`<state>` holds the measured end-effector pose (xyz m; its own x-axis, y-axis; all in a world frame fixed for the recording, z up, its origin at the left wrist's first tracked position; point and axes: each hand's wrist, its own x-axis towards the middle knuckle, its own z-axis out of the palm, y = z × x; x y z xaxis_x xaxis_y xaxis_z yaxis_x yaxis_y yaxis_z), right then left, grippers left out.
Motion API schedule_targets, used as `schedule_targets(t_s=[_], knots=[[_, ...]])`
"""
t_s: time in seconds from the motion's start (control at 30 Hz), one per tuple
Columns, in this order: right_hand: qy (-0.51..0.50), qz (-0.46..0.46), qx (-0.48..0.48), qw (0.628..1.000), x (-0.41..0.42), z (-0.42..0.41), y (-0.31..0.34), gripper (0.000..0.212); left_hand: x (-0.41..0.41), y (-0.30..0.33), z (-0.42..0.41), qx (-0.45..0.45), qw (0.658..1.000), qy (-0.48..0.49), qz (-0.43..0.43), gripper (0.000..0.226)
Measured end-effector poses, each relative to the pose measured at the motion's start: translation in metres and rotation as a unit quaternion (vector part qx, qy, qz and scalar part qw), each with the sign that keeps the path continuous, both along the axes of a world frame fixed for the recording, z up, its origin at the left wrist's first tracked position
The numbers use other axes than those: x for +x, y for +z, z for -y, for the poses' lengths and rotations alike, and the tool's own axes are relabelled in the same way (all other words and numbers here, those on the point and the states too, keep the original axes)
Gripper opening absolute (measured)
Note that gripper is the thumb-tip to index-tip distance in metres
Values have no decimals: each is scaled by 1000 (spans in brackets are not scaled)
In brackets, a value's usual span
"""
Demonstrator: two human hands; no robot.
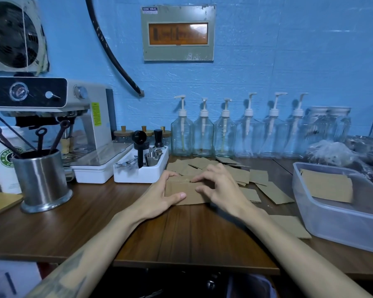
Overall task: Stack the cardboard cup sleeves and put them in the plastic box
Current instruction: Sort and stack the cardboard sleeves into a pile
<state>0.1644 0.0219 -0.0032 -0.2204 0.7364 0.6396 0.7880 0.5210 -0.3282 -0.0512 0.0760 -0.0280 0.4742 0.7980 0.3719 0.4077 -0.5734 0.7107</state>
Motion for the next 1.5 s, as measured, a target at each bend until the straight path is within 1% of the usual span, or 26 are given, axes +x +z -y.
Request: schedule_targets(t_s=[0.03, 0.1, 0.17, 0.2, 0.23, 0.3, 0.43, 0.53, 0.6, 0.67, 0.7, 0.83, 0.93, 1.1, 1.2, 1.27, 1.33, 1.37, 1.43, 1.5], knots=[[5, 3, 6, 1000, -1, 1, 0, 32, 0, 0, 0, 4, 1000, 1, 2, 40], [4, -26, -14, 1000, 3, 1, -1, 56, -2, 0, -1, 1, 1000, 0, 12, 36], [-3, -81, -97, 992, 9, 2, -3, 82, -2, 0, -2, -9, 1000, -8, 21, 36], [-3, -93, -145, 985, 11, 2, -6, 90, -2, 0, -2, -14, 1000, -13, 22, 37], [1, -91, -186, 978, 10, 1, -8, 93, -2, -1, -2, -21, 999, -17, 20, 37], [16, -75, -225, 971, 7, 1, -14, 88, 0, -3, -2, -30, 999, -18, 8, 38], [55, -106, -198, 973, 3, -1, -14, 60, 1, -6, -3, -42, 999, 6, -8, 41], [62, -130, -178, 974, 8, -2, -10, 51, 5, -3, 3, -37, 999, 10, -8, 43], [59, -102, -185, 976, 12, -2, -13, 51, 8, -1, 8, -25, 999, -7, -21, 48], [52, -46, -199, 978, 14, -3, -18, 56, 10, -1, 11, -13, 998, -18, -51, 51], [46, -29, -198, 979, 14, -4, -20, 58, 10, -1, 11, -11, 998, -14, -62, 49], [36, -12, -176, 984, 13, -3, -20, 58, 8, -1, 9, -10, 998, 6, -67, 42], [31, -16, -173, 984, 15, -3, -21, 53, 8, 0, 10, -16, 999, 1, -42, 37], [19, -20, -170, 985, 18, -7, -20, 50, 6, -1, 6, -32, 999, 7, -16, 41], [16, -31, -183, 983, 21, -8, -19, 55, 6, -1, 7, -25, 1000, 10, -4, 38], [5, -24, -182, 983, 28, -5, -14, 65, 5, 0, 6, -25, 1000, 11, 9, 33], [-14, -26, -177, 984, 41, -1, -6, 73, 4, 1, 4, -23, 999, 8, 33, 29], [-23, -34, -172, 984, 48, 1, -4, 74, 3, 1, 3, -20, 999, 9, 44, 28], [-52, -43, -160, 985, 64, 2, -2, 70, 1, 2, 2, -20, 998, 13, 61, 29], [-97, -11, -164, 982, 77, 0, -5, 65, 0, 3, 1, -23, 997, 14, 70, 30]])
